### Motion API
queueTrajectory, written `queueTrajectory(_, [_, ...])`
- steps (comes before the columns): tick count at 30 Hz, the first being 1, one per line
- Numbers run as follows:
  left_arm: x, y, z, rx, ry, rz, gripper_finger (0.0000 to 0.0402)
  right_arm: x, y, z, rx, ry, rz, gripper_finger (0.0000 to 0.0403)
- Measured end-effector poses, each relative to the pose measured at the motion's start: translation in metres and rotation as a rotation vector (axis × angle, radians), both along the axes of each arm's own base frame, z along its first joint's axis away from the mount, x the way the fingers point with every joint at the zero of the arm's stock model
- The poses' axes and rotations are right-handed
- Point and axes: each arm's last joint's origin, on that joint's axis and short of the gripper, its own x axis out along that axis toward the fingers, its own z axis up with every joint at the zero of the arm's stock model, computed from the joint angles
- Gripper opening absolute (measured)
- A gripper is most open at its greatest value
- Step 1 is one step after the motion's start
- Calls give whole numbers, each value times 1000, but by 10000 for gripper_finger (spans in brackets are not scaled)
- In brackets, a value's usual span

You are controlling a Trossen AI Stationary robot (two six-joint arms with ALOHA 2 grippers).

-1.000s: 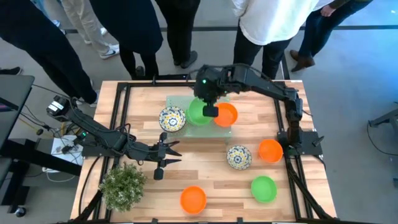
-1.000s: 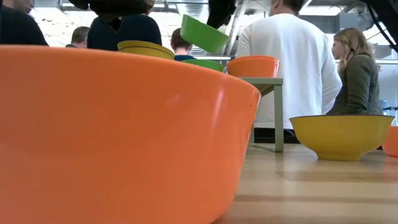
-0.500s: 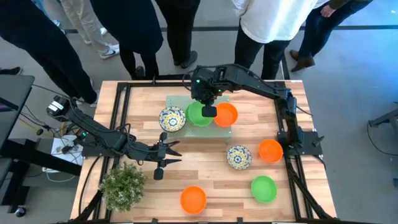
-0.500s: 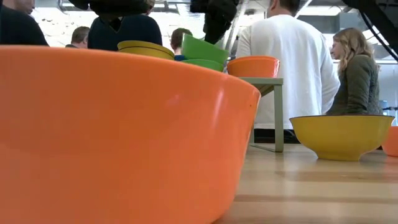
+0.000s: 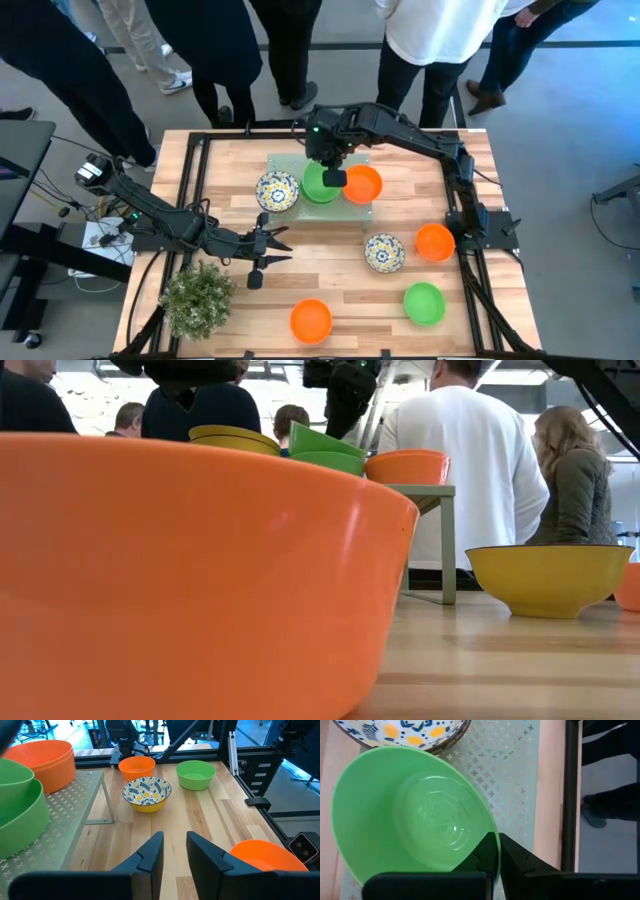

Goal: Pick & Place Mini bowls
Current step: Stack the green bowl on top of the green bowl on the shelf

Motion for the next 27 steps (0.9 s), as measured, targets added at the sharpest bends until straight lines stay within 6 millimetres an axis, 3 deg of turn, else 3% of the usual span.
queueTrajectory(17, [0, 0, 0, 0, 0, 0, 85, 1, 1, 0, 37, -18, 20, 82])
queueTrajectory(27, [0, 0, 0, 0, 0, 0, 85, 0, 0, 0, 38, -17, 16, 74])
